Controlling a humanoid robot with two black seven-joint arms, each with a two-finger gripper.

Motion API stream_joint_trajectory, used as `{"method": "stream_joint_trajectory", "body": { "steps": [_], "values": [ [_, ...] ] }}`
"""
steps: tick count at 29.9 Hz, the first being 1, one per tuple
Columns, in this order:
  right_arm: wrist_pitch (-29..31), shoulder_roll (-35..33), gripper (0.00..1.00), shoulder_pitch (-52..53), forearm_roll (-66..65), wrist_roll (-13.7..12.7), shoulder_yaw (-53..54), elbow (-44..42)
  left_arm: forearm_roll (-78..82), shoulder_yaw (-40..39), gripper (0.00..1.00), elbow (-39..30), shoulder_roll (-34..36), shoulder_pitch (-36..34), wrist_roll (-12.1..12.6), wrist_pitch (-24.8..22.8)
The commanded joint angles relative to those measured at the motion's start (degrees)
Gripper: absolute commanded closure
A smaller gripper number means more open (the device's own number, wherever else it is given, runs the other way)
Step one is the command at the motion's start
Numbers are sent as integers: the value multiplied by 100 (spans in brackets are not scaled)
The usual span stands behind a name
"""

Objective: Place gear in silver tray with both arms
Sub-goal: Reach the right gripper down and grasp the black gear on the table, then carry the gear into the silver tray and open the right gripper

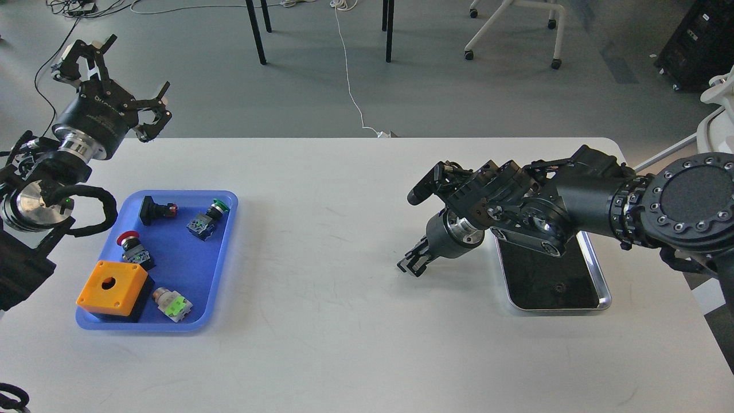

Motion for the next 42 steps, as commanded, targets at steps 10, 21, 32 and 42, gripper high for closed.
{"method": "stream_joint_trajectory", "body": {
  "steps": [10, 21, 32, 42],
  "values": [
    [-95, -1281, 81, 863, -35, 1, 336, 795, 8, -1, 2, -12, 64, -17, 18, 7],
    [-402, -3022, 80, 293, -87, 1, 186, 998, 8, 26, 2, -12, 64, -17, 26, 24],
    [-1053, -3261, 79, -886, -219, 1, 195, 708, 17, 78, 2, -21, 2, -17, 26, 51],
    [-1079, -2971, 71, -1079, -210, 1, 239, 444, 26, 96, 2, -12, 11, -17, 26, 59]
  ]
}}
